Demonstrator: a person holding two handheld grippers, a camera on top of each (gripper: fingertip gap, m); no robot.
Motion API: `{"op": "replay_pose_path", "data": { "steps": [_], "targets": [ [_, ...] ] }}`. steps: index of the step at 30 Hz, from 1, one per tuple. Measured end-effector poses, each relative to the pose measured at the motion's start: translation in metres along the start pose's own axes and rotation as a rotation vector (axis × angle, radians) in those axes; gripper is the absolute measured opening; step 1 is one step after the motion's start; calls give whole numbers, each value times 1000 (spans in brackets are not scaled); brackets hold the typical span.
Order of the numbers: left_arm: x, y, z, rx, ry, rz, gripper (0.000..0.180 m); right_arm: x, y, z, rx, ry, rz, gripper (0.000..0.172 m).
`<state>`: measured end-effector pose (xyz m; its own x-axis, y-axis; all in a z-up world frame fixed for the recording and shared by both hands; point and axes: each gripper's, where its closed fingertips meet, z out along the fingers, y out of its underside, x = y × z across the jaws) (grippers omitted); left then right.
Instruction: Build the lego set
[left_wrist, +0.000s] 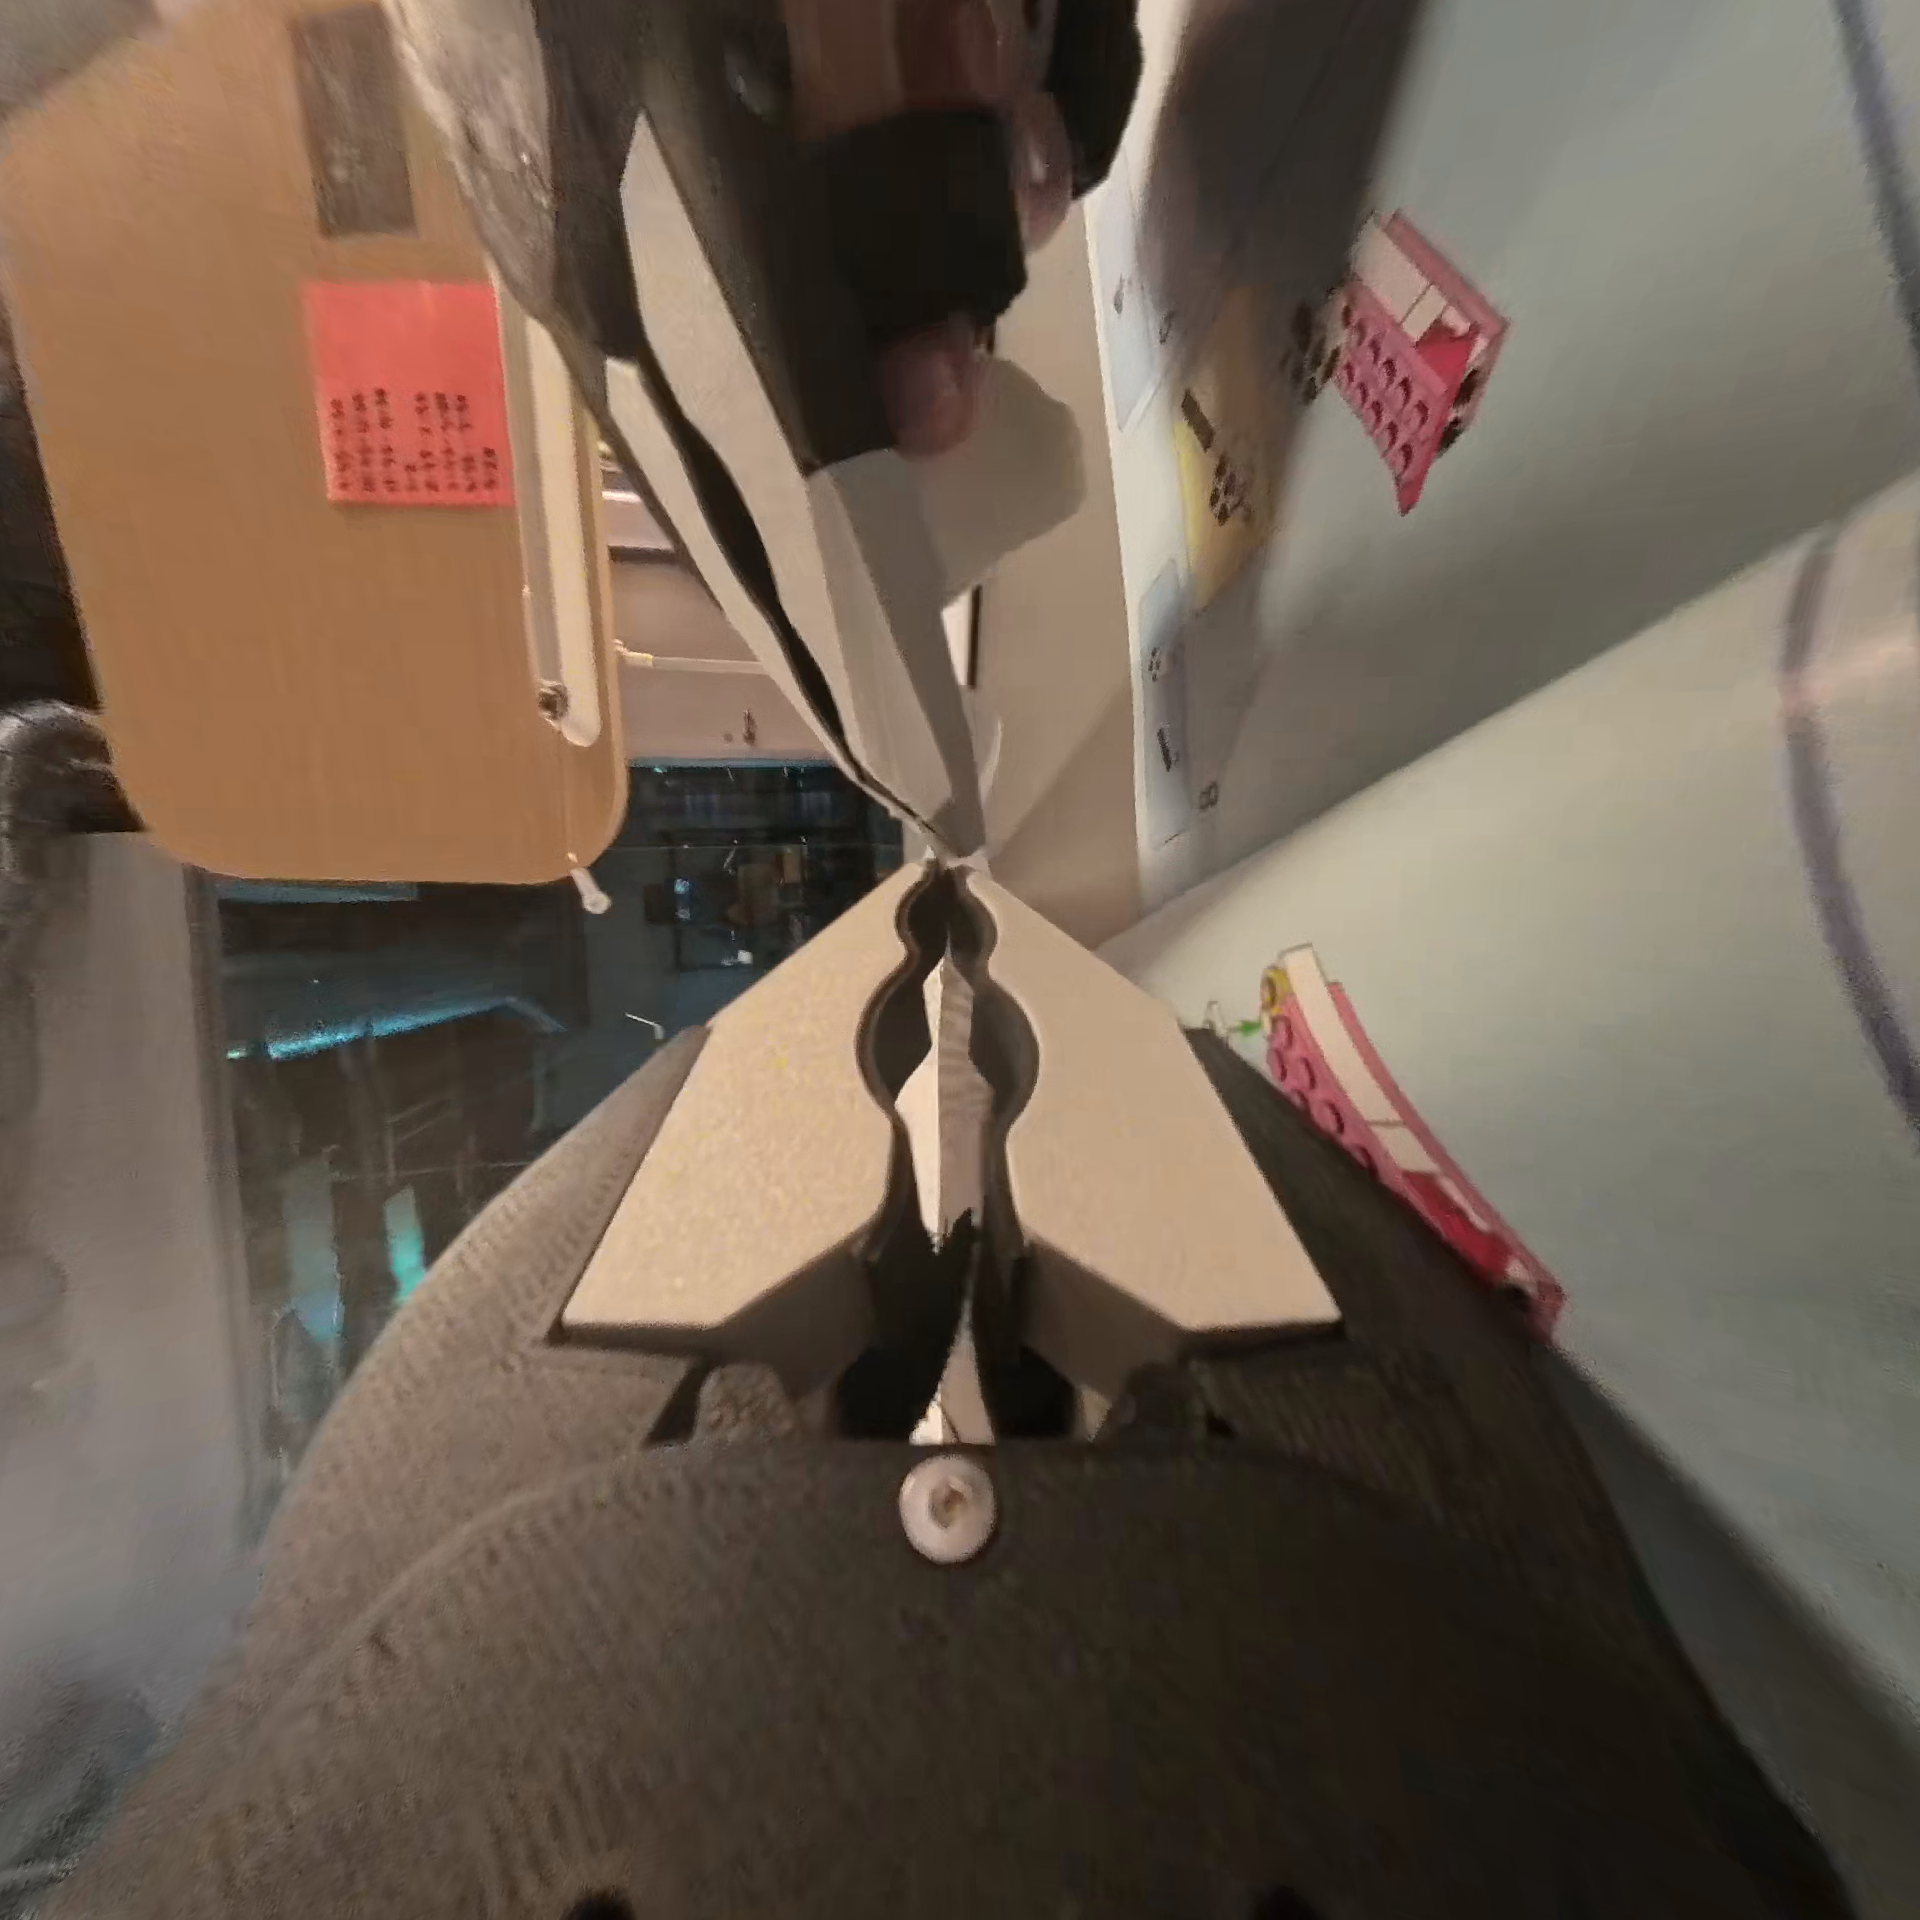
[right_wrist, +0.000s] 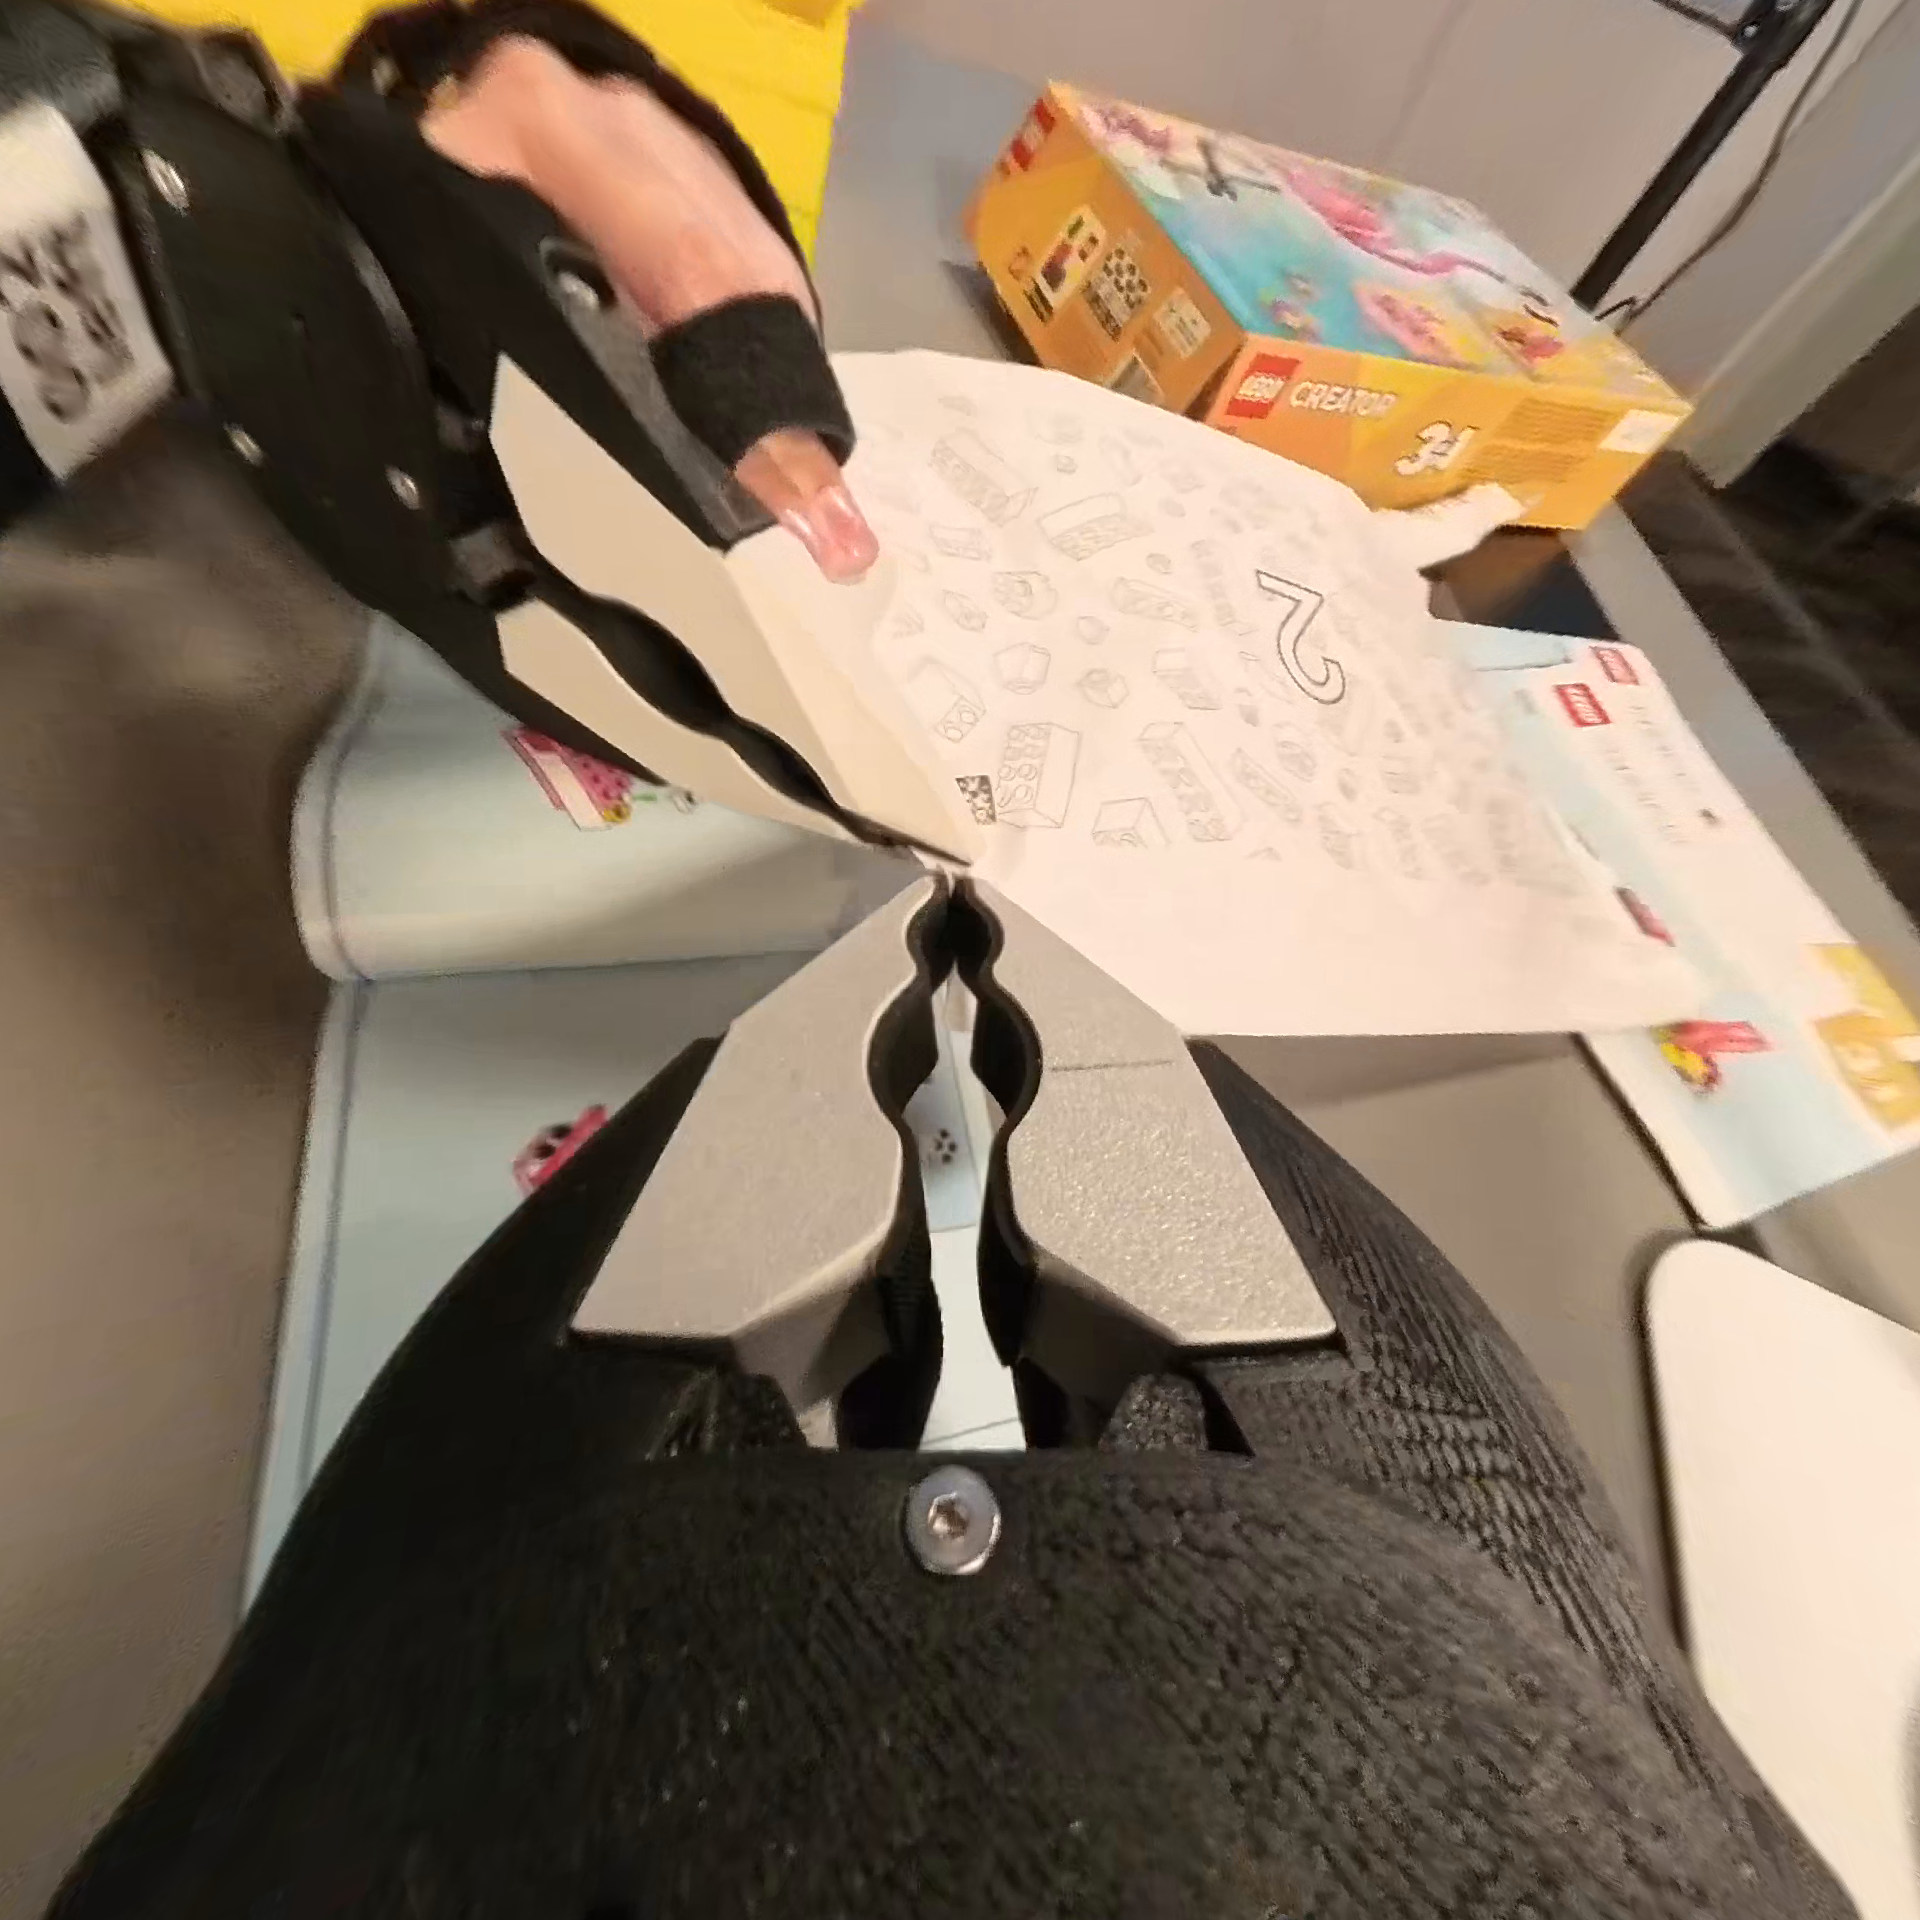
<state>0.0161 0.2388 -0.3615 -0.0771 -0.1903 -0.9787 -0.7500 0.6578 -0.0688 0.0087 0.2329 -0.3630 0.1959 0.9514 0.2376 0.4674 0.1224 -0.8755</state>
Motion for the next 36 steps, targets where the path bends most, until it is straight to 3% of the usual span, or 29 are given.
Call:
{"op": "replay_pose_path", "data": {
  "steps": [5,19,33,36],
  "targets": [
    [-6,-9,-8,-6,-102,218,0,18,-18,-28,175,-14,178,0],
    [-7,-3,-5,-50,-70,65,0,31,-8,-29,106,127,93,0],
    [2,-5,-18,-16,0,11,0,87,-11,-54,40,610,-19,0],
    [-1,-2,-22,-25,-12,-5,0,88,-12,-53,24,647,-36,0]
  ]
}}
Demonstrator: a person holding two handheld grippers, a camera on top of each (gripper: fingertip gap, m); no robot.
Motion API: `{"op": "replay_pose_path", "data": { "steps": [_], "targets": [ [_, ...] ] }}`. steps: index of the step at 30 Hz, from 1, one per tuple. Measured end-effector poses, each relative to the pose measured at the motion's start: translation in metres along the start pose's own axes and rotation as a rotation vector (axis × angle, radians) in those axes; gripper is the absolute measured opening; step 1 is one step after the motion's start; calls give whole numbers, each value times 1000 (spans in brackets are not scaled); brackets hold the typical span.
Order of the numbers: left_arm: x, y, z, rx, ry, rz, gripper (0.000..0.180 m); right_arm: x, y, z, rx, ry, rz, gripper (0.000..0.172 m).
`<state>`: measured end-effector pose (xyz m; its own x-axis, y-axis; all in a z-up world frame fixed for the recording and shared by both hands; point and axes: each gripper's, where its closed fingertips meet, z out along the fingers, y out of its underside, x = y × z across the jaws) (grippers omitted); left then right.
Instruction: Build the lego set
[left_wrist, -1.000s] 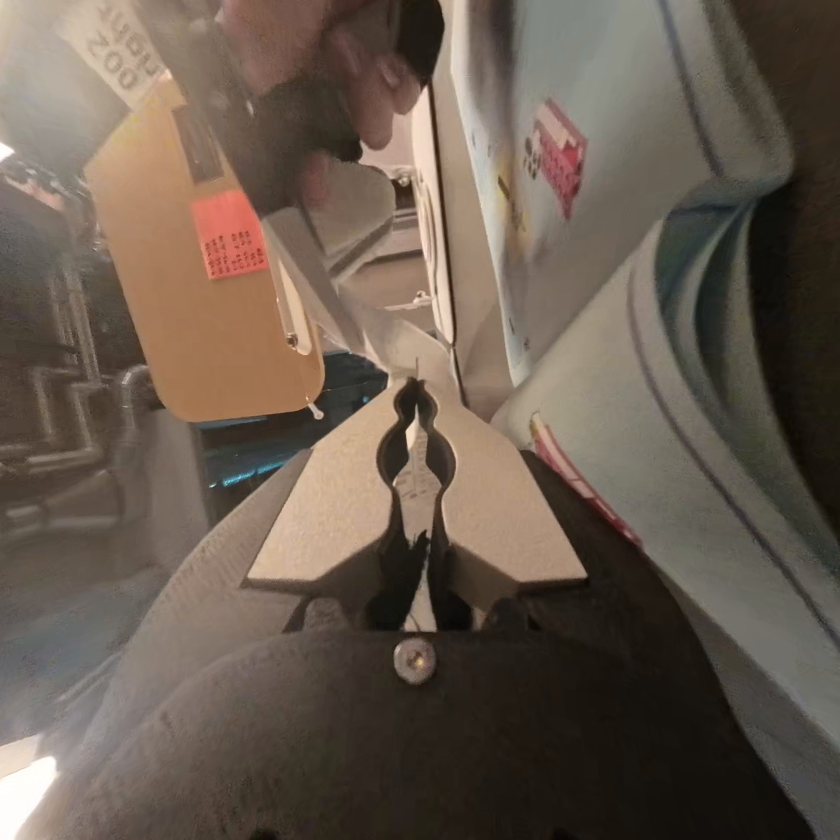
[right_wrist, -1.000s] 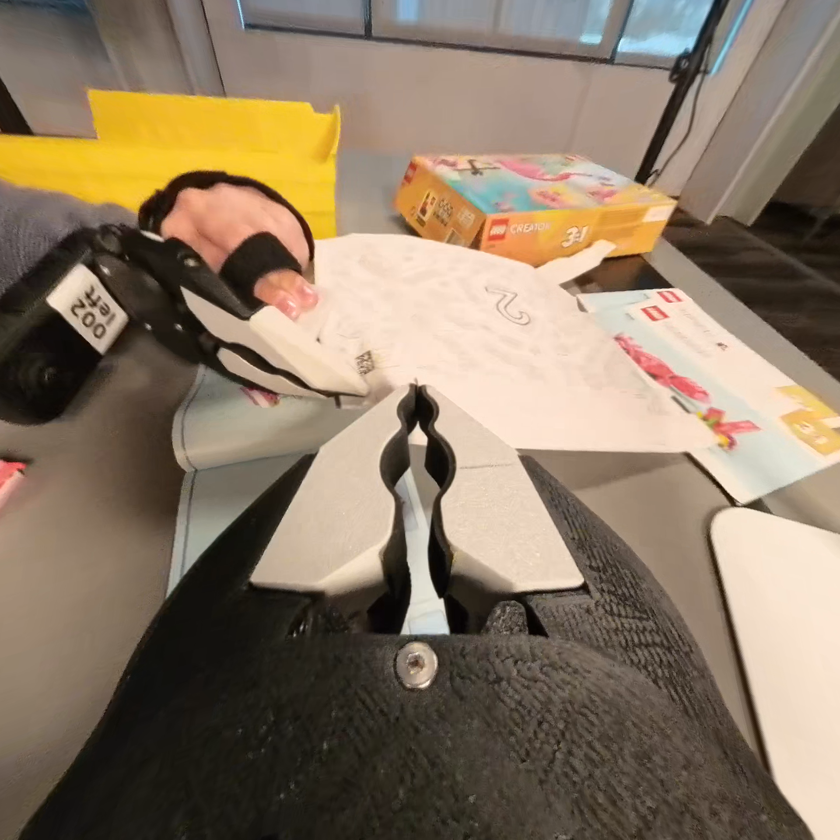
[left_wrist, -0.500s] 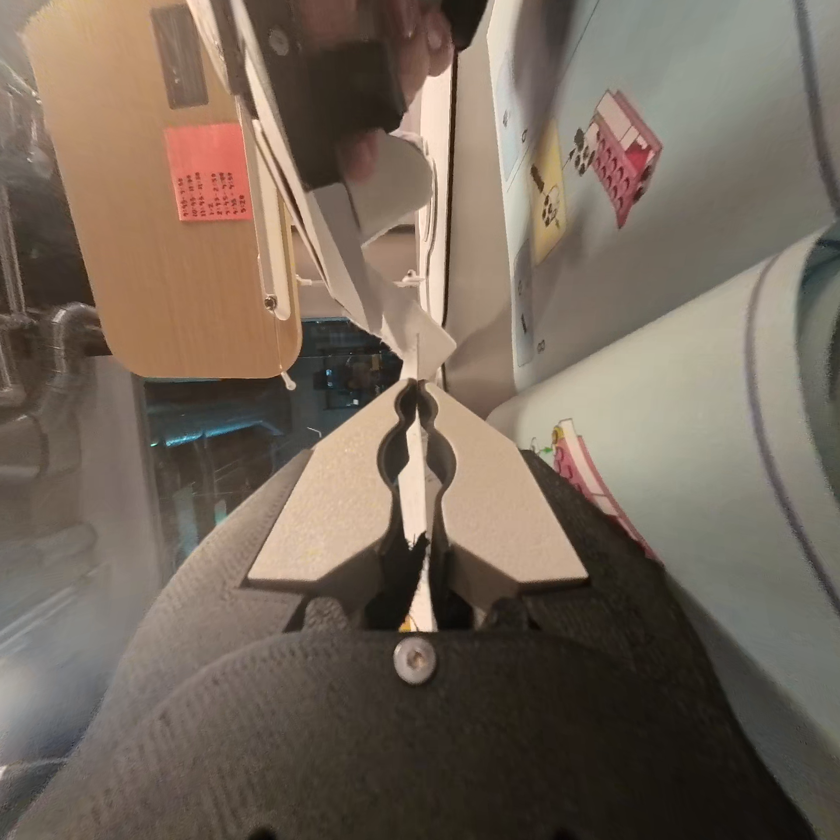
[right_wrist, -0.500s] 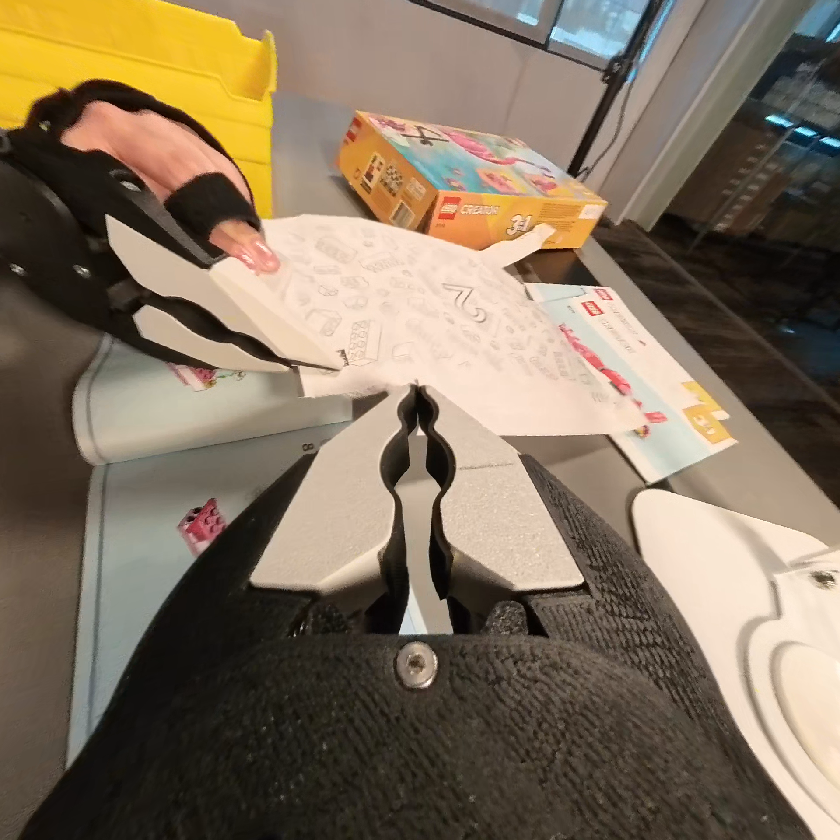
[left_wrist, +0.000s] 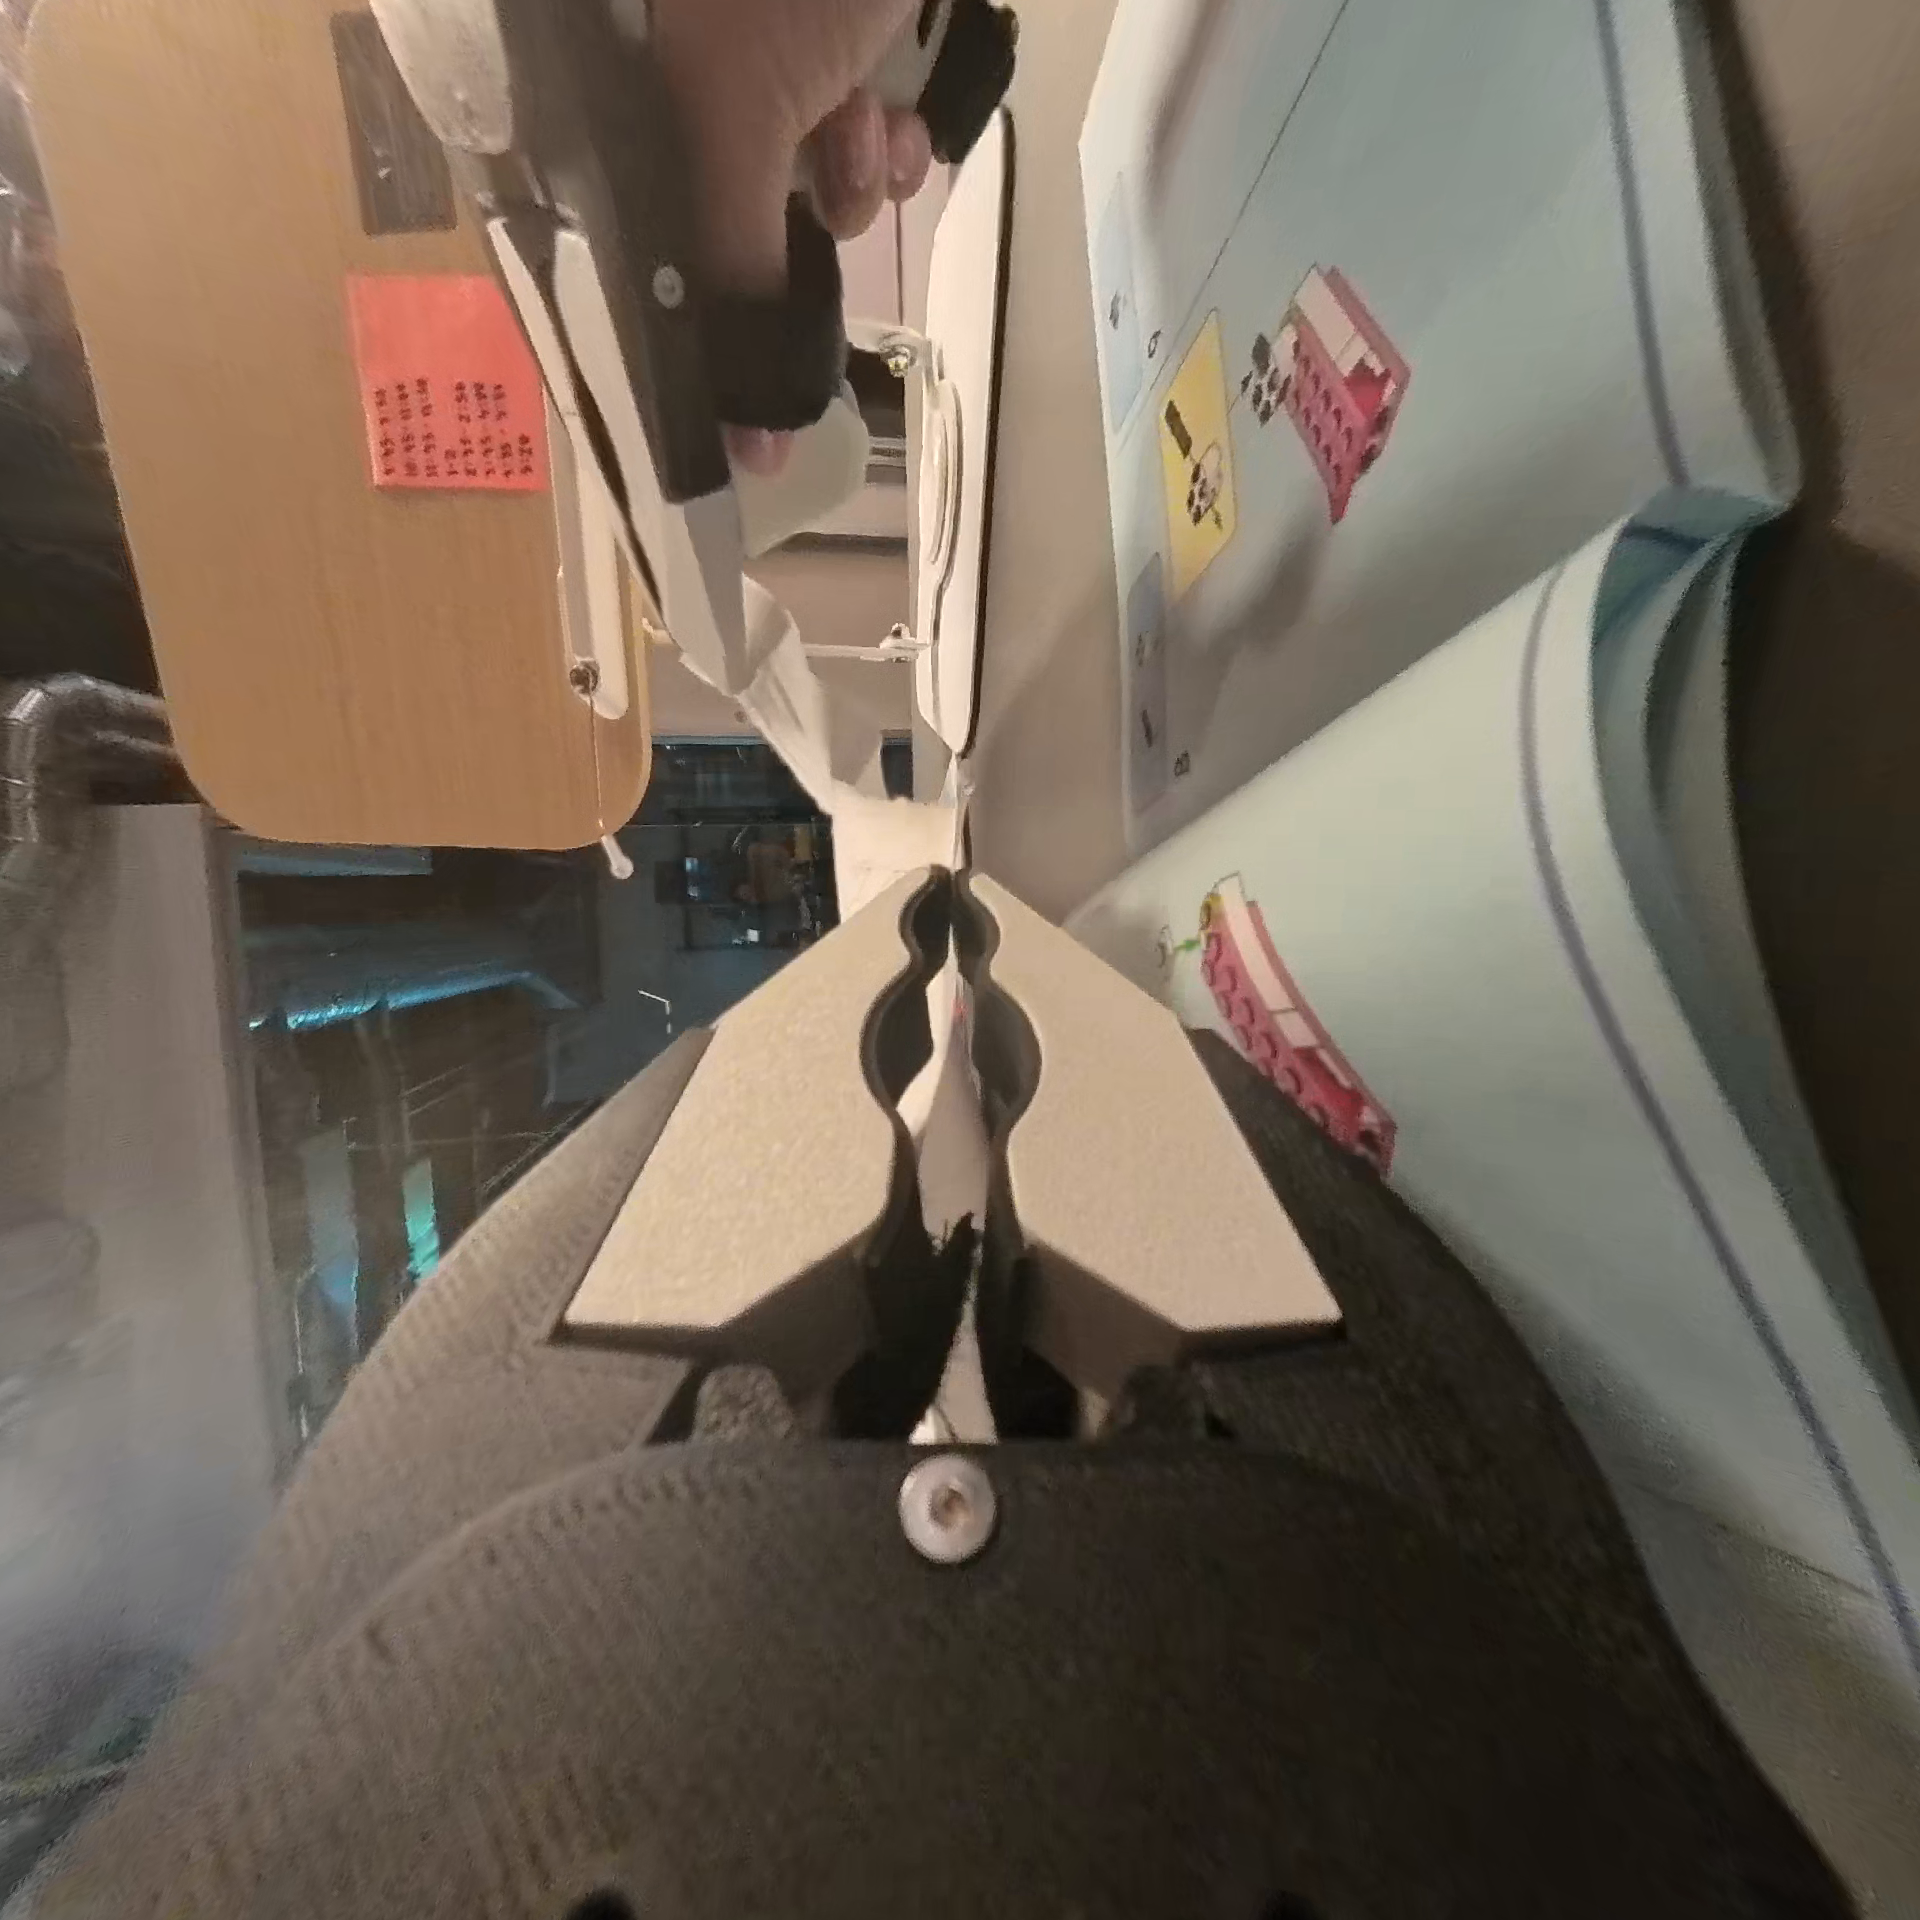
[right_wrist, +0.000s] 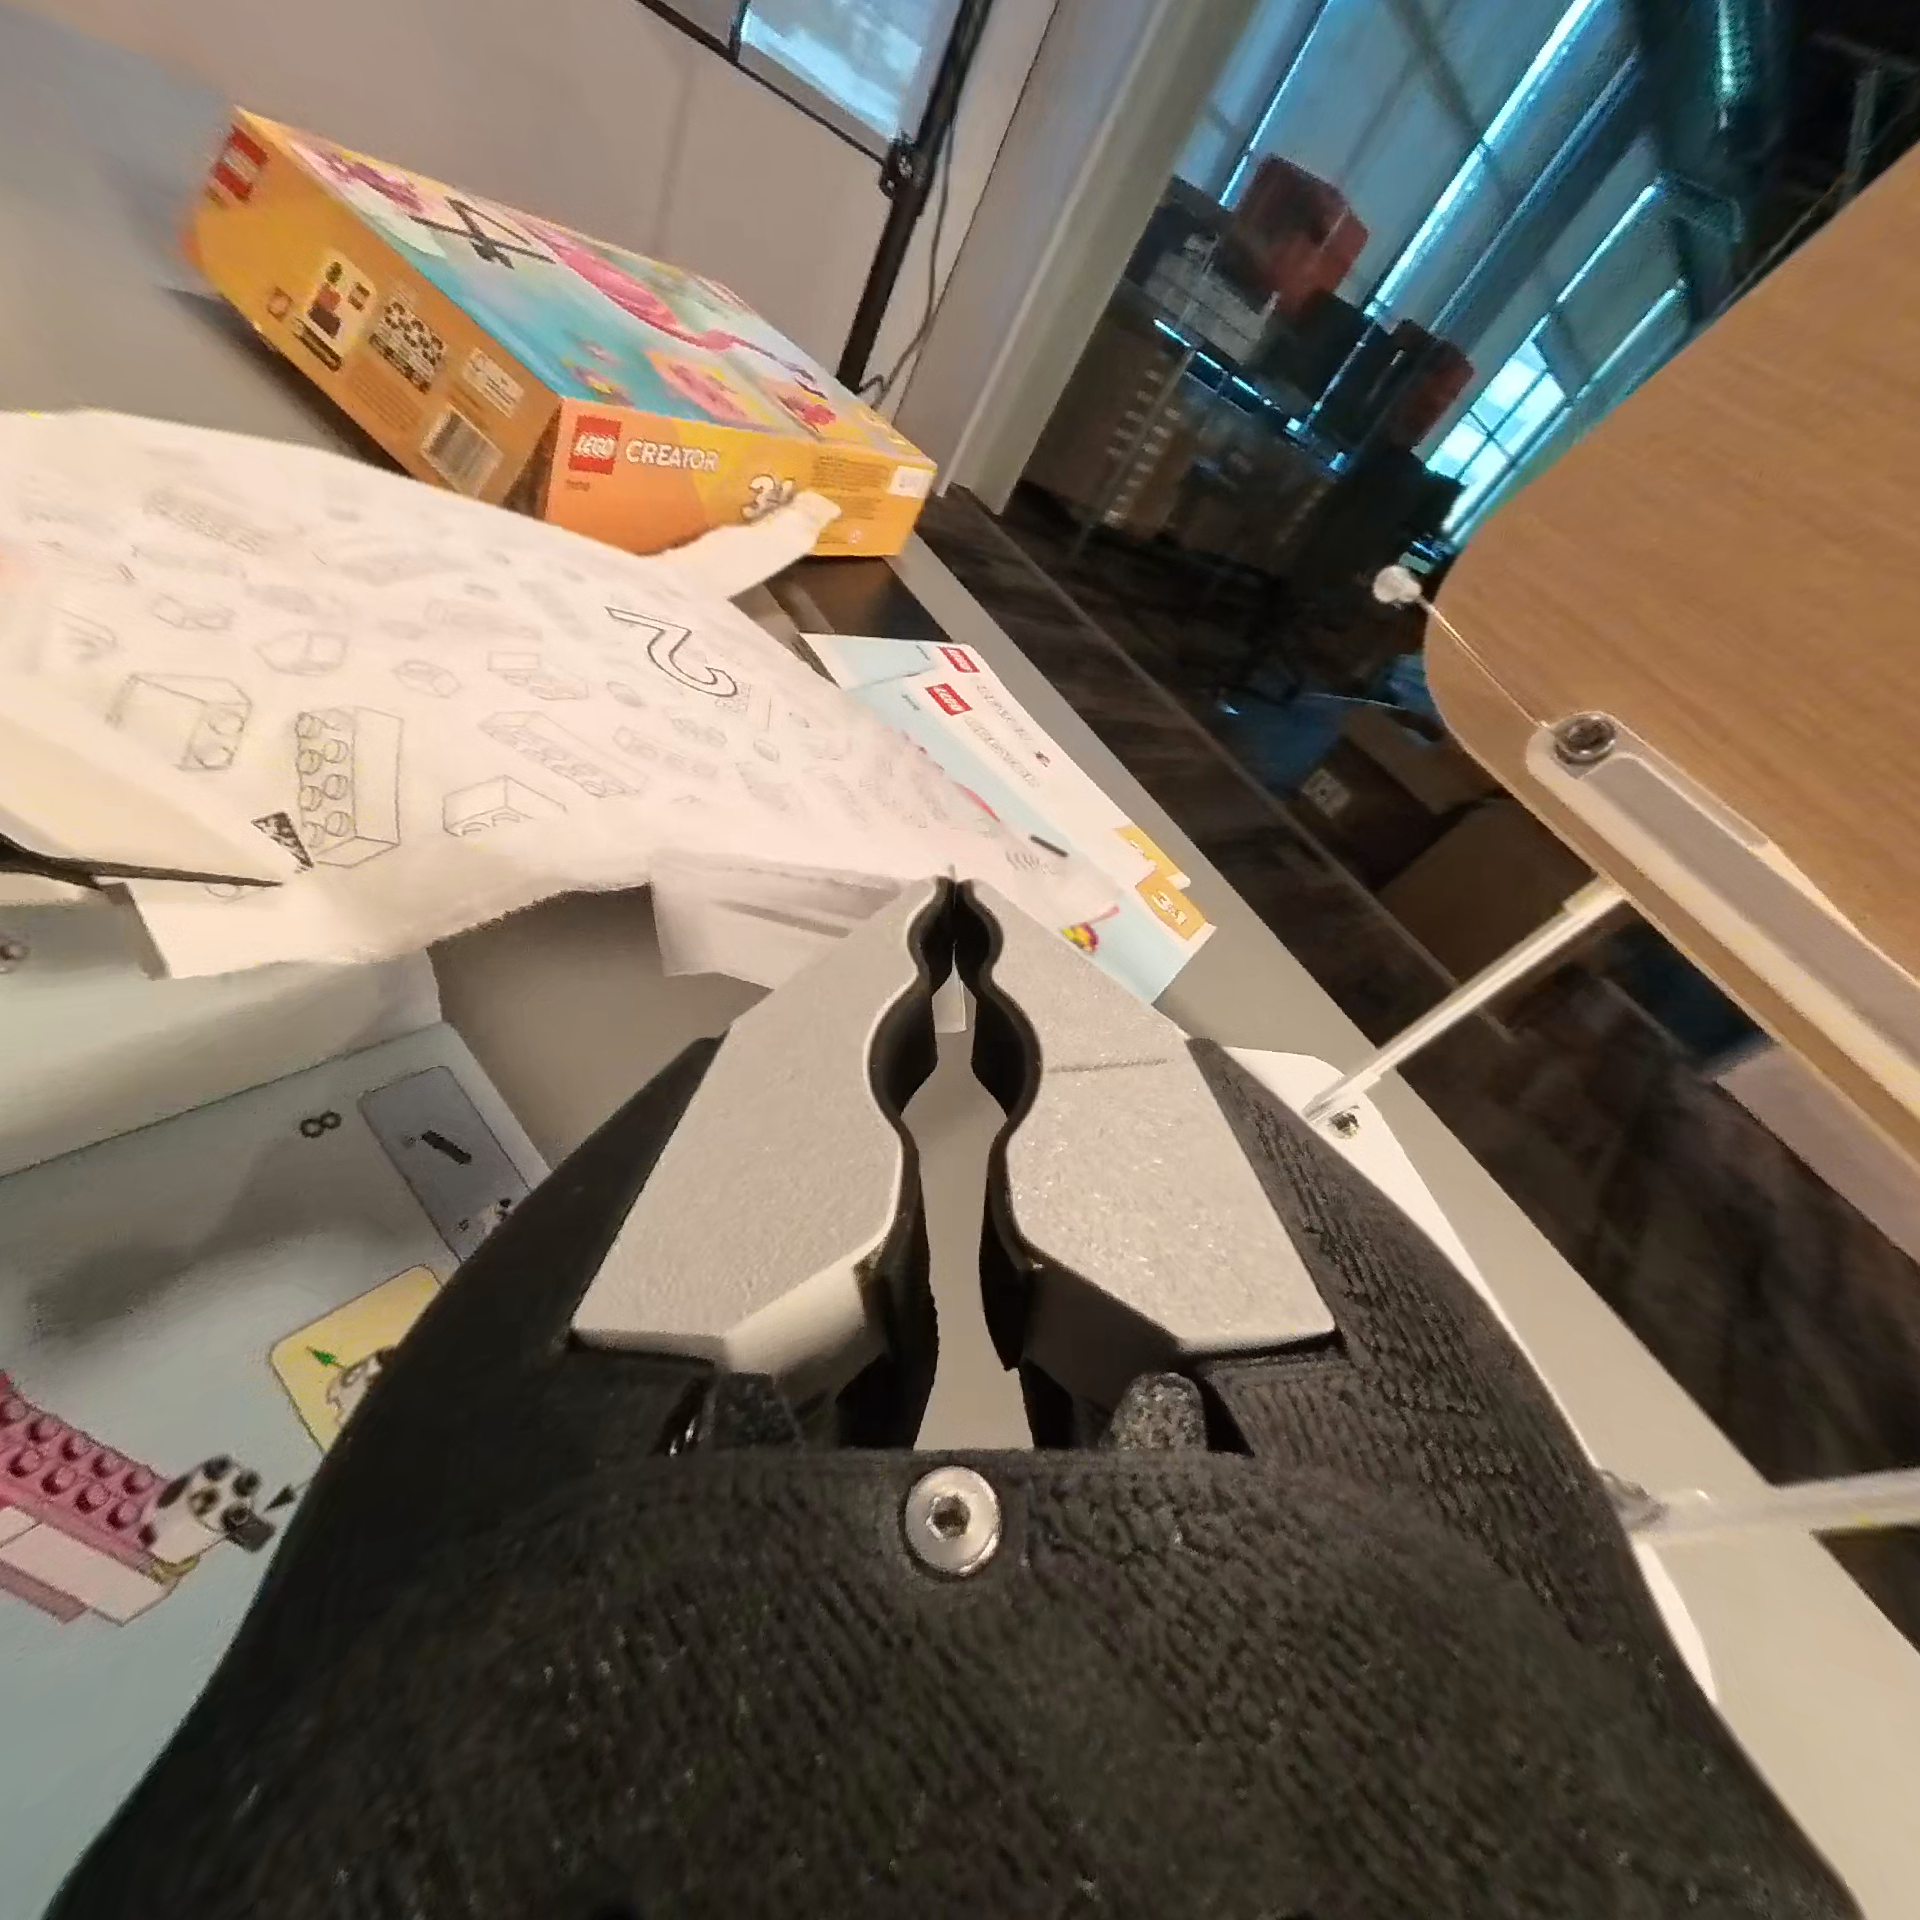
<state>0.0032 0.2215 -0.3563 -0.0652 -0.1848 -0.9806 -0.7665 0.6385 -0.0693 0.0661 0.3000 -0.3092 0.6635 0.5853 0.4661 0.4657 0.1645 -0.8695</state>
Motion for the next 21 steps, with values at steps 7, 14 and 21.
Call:
{"op": "replay_pose_path", "data": {
  "steps": [7,14,21],
  "targets": [
    [4,-1,-17,3,24,-40,0,23,6,-3,-37,127,56,0],
    [2,1,-42,-2,6,-132,0,44,17,-11,-54,187,123,0],
    [-36,20,-44,-34,-94,-424,0,-18,-20,-18,141,-176,-64,28]
  ]
}}
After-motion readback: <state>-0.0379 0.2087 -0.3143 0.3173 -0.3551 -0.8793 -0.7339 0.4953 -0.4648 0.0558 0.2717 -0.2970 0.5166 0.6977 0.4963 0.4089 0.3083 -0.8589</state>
